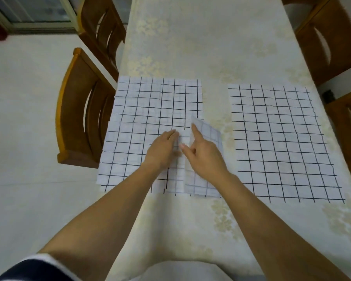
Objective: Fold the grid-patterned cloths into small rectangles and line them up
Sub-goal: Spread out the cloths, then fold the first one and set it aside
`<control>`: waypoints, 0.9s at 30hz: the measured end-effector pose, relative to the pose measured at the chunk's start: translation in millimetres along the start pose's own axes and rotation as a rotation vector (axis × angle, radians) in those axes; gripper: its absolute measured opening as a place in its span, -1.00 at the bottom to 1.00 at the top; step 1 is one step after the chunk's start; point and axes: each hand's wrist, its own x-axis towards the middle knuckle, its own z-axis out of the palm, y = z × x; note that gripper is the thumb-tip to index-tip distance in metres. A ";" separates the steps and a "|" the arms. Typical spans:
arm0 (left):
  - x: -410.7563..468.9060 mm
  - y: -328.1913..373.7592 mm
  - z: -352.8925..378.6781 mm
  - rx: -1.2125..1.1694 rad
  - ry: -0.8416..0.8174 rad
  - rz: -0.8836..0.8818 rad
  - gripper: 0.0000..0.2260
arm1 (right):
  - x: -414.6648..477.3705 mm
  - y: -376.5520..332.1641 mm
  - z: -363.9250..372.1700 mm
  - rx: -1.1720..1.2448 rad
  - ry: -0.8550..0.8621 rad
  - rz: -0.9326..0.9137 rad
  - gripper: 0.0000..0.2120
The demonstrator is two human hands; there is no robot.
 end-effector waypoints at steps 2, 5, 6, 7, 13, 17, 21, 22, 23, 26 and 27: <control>-0.9 -12.0 -4.1 0.019 -0.001 -0.012 -0.40 | -0.2 9.3 12.8 0.169 0.026 -0.017 -0.42; -1.8 -28.0 -5.2 0.089 -0.043 -0.003 -0.43 | -4.5 45.8 20.2 -0.165 0.150 -0.133 -0.45; -2.3 -30.9 -3.9 0.106 -0.054 0.001 -0.44 | -6.2 58.0 20.4 -0.289 0.102 -0.128 -0.38; -2.9 -32.4 -2.6 0.114 -0.055 0.008 -0.45 | -8.1 67.3 20.4 -0.371 0.006 -0.102 -0.31; -5.9 -32.0 -0.8 0.124 -0.027 0.037 -0.52 | -3.3 82.4 44.5 -0.568 -0.282 -0.041 -0.26; -4.1 -32.2 -3.7 0.150 -0.058 0.037 -0.52 | 0.0 80.2 54.0 -0.570 -0.299 0.016 -0.26; 1.9 -26.9 -15.8 0.066 0.056 0.011 -0.62 | 0.0 79.3 52.1 -0.522 -0.291 -0.006 -0.25; 5.1 -20.8 -20.4 0.030 0.115 -0.007 -0.64 | -0.4 79.9 49.1 -0.473 -0.228 -0.011 -0.25; 9.9 -12.3 -25.1 0.004 0.149 -0.010 -0.63 | -1.3 81.4 45.0 -0.408 -0.117 0.009 -0.27; 34.7 22.9 -33.8 0.052 0.072 0.105 -0.57 | -6.1 91.0 27.3 -0.269 0.196 0.264 -0.39; 46.2 35.6 -34.0 0.095 0.018 0.147 -0.56 | -8.1 95.5 22.3 -0.256 0.202 0.367 -0.42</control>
